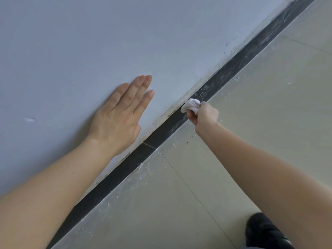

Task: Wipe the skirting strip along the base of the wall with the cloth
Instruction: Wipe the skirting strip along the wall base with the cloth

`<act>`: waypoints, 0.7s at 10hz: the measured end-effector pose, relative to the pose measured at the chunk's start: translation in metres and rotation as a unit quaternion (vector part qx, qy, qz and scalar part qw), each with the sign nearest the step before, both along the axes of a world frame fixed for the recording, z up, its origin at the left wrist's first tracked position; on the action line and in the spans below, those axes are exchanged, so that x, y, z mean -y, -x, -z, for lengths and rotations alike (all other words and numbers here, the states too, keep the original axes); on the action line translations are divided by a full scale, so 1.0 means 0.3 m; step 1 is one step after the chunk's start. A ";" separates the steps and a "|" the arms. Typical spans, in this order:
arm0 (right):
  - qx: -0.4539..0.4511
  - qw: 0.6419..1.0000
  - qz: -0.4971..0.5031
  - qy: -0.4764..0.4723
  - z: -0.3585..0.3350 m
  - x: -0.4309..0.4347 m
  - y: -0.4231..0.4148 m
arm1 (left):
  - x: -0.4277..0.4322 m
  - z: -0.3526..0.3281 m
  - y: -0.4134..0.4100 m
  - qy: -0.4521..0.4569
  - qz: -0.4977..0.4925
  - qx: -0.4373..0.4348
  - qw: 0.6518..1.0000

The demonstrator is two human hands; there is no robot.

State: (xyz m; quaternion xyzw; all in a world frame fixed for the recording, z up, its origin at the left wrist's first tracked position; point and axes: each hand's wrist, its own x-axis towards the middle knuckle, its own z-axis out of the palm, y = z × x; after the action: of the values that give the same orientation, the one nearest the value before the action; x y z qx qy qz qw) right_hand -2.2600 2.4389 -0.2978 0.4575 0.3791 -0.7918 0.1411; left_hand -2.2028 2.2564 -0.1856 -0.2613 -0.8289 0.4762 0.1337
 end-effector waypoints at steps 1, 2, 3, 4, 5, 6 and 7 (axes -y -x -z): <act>0.017 0.996 -0.053 -0.074 0.068 -0.003 -0.030 | -0.029 -0.004 0.042 0.000 0.012 -0.002 1.000; 0.018 0.983 -0.183 0.009 0.118 0.082 -0.121 | -0.043 0.014 0.060 -0.003 0.024 -0.004 1.000; 0.038 0.964 -0.260 0.047 0.121 0.182 -0.174 | -0.039 0.018 0.066 -0.016 0.032 -0.002 0.999; 0.025 0.924 -0.351 -0.149 0.116 0.211 -0.127 | -0.040 0.015 0.072 -0.025 0.039 0.003 0.999; -0.061 0.886 -0.383 -0.254 0.120 0.111 -0.031 | -0.042 0.019 0.072 -0.032 0.038 0.001 0.999; -0.004 0.971 -0.198 -0.137 0.111 -0.034 0.089 | -0.046 0.025 0.075 -0.041 0.037 -0.002 0.998; -0.063 0.996 -0.044 -0.053 0.084 -0.166 0.163 | -0.044 0.029 0.074 -0.037 0.040 -0.009 0.998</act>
State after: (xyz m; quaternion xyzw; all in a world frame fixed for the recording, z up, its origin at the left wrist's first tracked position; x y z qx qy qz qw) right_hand -2.3090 2.4888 -0.3230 0.3967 0.4486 -0.7906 0.1275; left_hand -2.2250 2.2696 -0.1941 -0.2845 -0.8339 0.4416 0.1694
